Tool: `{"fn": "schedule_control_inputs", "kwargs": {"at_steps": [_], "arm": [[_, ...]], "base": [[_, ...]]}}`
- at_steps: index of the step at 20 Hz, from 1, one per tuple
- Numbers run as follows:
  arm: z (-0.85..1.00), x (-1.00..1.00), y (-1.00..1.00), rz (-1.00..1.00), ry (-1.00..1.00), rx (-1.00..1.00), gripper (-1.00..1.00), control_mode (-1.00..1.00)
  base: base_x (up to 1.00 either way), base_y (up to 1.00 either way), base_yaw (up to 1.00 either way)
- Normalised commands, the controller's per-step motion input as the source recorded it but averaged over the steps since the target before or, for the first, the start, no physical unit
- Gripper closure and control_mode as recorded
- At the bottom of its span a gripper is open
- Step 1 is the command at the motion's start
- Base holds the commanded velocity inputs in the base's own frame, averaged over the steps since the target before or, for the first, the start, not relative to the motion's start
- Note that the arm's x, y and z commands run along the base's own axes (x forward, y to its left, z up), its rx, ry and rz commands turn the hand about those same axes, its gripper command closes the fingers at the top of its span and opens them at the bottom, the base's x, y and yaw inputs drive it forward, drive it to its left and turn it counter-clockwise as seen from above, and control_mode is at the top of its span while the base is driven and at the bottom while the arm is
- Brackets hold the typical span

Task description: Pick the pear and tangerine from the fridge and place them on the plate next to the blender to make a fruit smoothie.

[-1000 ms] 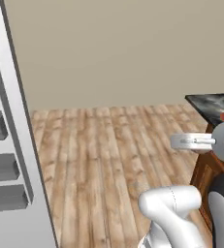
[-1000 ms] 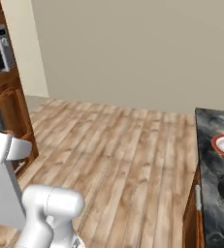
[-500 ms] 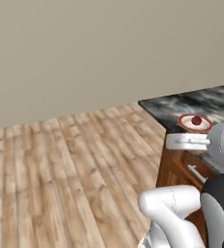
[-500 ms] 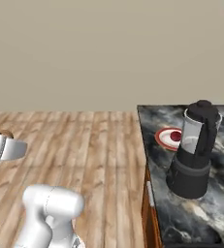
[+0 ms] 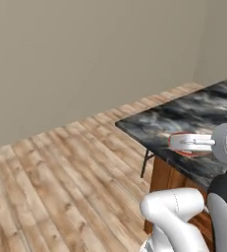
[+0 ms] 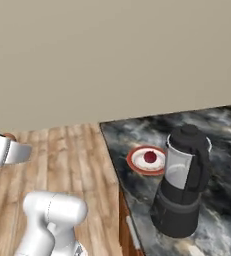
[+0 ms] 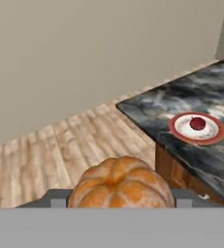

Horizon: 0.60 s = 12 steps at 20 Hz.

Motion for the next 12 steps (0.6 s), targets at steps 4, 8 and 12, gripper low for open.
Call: {"fn": "schedule_control_inputs", "kwargs": {"at_steps": [4, 8, 12], "arm": [[0.0, 0.0, 0.0, 0.0, 0.0, 0.0, 1.0, 1.0], [0.0, 0.0, 0.0, 0.0, 0.0, 0.0, 1.0, 1.0], [0.0, 0.0, 0.0, 0.0, 0.0, 0.0, 1.0, 1.0]], "base": [[0.23, 0.11, -0.71], [0.2, 0.39, -0.77], [0.59, 0.74, -0.7]]}}
